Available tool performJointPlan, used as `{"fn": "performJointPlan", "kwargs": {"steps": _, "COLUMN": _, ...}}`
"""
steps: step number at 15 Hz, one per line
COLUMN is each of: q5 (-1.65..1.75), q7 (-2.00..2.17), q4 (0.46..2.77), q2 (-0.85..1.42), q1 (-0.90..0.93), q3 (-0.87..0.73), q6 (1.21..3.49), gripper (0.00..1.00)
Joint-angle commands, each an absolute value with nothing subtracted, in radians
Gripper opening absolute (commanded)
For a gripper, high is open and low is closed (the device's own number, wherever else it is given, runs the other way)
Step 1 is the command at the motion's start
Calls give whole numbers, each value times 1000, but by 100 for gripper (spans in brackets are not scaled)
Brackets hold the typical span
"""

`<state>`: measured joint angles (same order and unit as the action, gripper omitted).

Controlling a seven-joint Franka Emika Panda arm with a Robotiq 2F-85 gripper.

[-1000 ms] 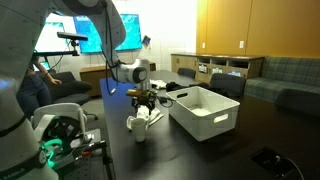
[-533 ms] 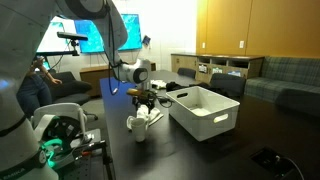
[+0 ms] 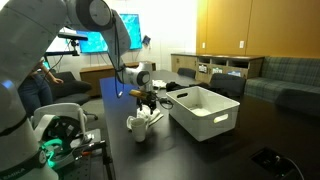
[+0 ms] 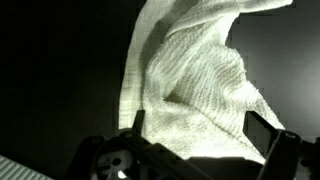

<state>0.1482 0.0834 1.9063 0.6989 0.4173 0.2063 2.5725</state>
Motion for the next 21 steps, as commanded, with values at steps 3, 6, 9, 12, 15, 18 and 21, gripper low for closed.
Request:
{"fn": "performJointPlan", "kwargs": {"steps": 3, "q5": 145, "q7": 183, "q4": 1825, "q2": 766, "q1": 465, "q3": 149, "q6": 2557, "gripper": 100}}
{"fn": "performJointPlan", "kwargs": {"steps": 6, "q5": 144, "q7": 199, "q4": 1811, "q2": 787, "q1": 465, "q3": 137, "q6": 2534, "gripper": 100}}
{"fn": "performJointPlan", "kwargs": {"steps": 9, "q5": 142, "q7": 205, "q4": 1798, "q2": 808, "q1": 459, "q3": 129, "q6": 2512, "gripper": 100}}
{"fn": "performJointPlan", "kwargs": {"steps": 12, "q5": 136, "q7": 198, "q4": 1779, "q2": 825, "q1": 453, "q3": 136, "q6": 2474, "gripper": 72}}
{"fn": "performJointPlan", "kwargs": {"steps": 15, "q5": 134, "q7": 184, "q4": 1772, "q2": 828, "q1": 441, "q3": 143, "q6": 2454, "gripper": 55}}
{"fn": "performJointPlan", "kwargs": {"steps": 18, "q5": 140, "q7": 181, "q4": 1788, "q2": 803, "q1": 435, "q3": 139, "q6": 2454, "gripper": 32}}
{"fn": "performJointPlan", "kwargs": {"steps": 21, "q5": 151, "q7": 178, "q4": 1832, "q2": 761, "q1": 426, "q3": 133, "q6": 2470, "gripper": 8}}
